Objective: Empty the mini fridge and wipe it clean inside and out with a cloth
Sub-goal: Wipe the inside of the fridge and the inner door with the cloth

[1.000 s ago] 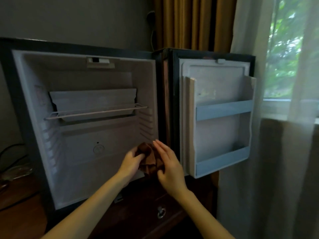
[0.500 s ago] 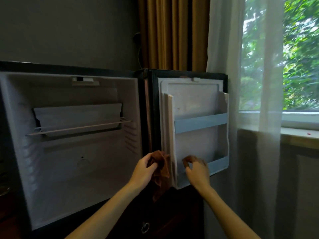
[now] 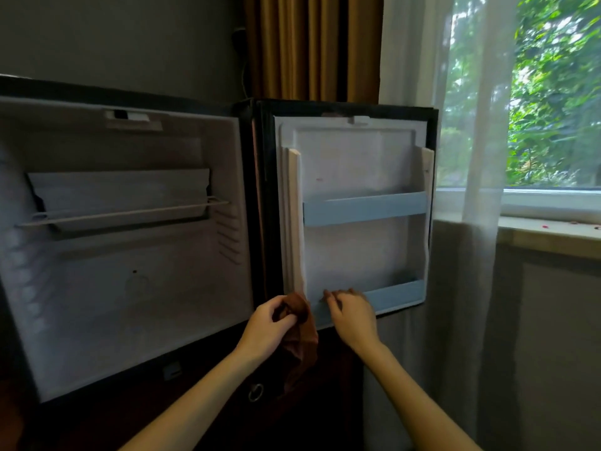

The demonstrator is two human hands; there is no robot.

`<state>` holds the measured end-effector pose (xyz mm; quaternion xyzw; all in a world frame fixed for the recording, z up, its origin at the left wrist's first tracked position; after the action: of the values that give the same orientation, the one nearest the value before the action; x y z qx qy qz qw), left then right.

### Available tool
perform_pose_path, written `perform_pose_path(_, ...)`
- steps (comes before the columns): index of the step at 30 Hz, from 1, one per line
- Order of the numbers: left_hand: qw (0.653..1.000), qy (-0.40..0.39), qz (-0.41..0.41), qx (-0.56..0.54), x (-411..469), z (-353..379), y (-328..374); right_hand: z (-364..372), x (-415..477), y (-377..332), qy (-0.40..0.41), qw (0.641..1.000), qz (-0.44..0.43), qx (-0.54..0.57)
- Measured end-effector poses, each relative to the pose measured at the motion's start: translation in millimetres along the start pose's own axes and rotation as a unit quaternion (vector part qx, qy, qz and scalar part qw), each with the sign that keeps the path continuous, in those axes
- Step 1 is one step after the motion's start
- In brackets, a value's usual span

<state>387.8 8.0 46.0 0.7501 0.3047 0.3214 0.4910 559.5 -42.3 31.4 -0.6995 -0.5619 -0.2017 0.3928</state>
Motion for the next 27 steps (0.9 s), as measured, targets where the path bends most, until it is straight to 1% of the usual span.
perform_pose_path(3, 1.0, 0.005, 0.014, -0.025, -9.1, 9.6, -3.2, -9.6, -14.5, -7.5, -0.029, 0.992, 0.024, 0.121)
perform_pose_path(6, 0.997, 0.009, 0.032, -0.076, -13.9, 19.5, -2.7, -19.8, -39.3, -26.1, -0.044, 0.964, -0.013, 0.263)
perform_pose_path(8, 0.991, -0.003, 0.044, -0.123, -14.5, 28.2, 0.7, -29.5, -52.6, -41.4, -0.048, 0.95, -0.057, 0.302)
perform_pose_path(10, 0.989, -0.031, 0.052, -0.133, -14.1, 38.5, 6.2, -39.9, -56.6, -41.1, -0.019, 0.948, -0.084, 0.305)
perform_pose_path(11, 0.99, -0.045, 0.066, -0.12, -14.8, 41.5, 10.1, -46.9, -56.4, -35.0, 0.013, 0.954, -0.088, 0.287)
perform_pose_path(12, 0.991, -0.05, 0.087, -0.086, -15.3, 41.1, 12.9, -56.1, -55.7, -27.2, 0.057, 0.964, -0.088, 0.245)
perform_pose_path(13, 0.992, -0.04, 0.115, -0.026, -16.1, 36.8, 15.5, -65.8, -55.9, -20.0, 0.103, 0.976, -0.087, 0.172)
perform_pose_path(14, 0.987, -0.012, 0.147, 0.062, -16.3, 28.8, 15.8, -73.8, -57.2, -16.1, 0.142, 0.983, -0.088, 0.082)
perform_pose_path(15, 0.971, 0.016, 0.18, 0.158, -16.7, 20.2, 15.2, -78.8, -59.2, -16.7, 0.169, 0.981, -0.093, 0.001)
perform_pose_path(16, 0.948, 0.03, 0.205, 0.242, -17.5, 12.7, 12.1, -80.7, -60.9, -20.5, 0.183, 0.977, -0.099, -0.056)
perform_pose_path(18, 0.905, 0.019, 0.227, 0.359, -20.4, 5.1, 3.5, -80.9, -60.7, -27.8, 0.192, 0.97, -0.097, -0.114)
perform_pose_path(19, 0.891, 0.009, 0.234, 0.39, -21.6, 4.1, 0.2, -80.9, -58.5, -29.6, 0.196, 0.968, -0.083, -0.135)
perform_pose_path(20, 0.886, -0.002, 0.24, 0.398, -23.6, 4.6, -0.3, -79.0, -55.6, -30.2, 0.197, 0.967, -0.066, -0.15)
perform_pose_path(23, 0.9, -0.016, 0.238, 0.365, -23.0, 3.9, 1.9, -58.7, -44.0, -46.1, 0.178, 0.962, -0.035, -0.202)
perform_pose_path(25, 0.905, -0.017, 0.226, 0.359, -18.4, 3.2, -0.8, -30.1, -37.1, -69.4, 0.131, 0.966, -0.047, -0.217)
perform_pose_path(27, 0.898, -0.013, 0.219, 0.381, -15.7, 4.0, -6.1, -3.8, -35.3, -88.5, 0.097, 0.973, -0.074, -0.198)
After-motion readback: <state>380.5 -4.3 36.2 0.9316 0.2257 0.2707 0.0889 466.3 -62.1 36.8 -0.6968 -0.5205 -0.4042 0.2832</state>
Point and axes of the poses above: each hand's wrist, its own x-axis towards the middle knuckle, its own z-axis out of the palm, y = z × x, the point moved 7 cm from there along x, towards the middle knuckle, and after that the axes turned 9 degrees about -z, right-handed, at the moved point
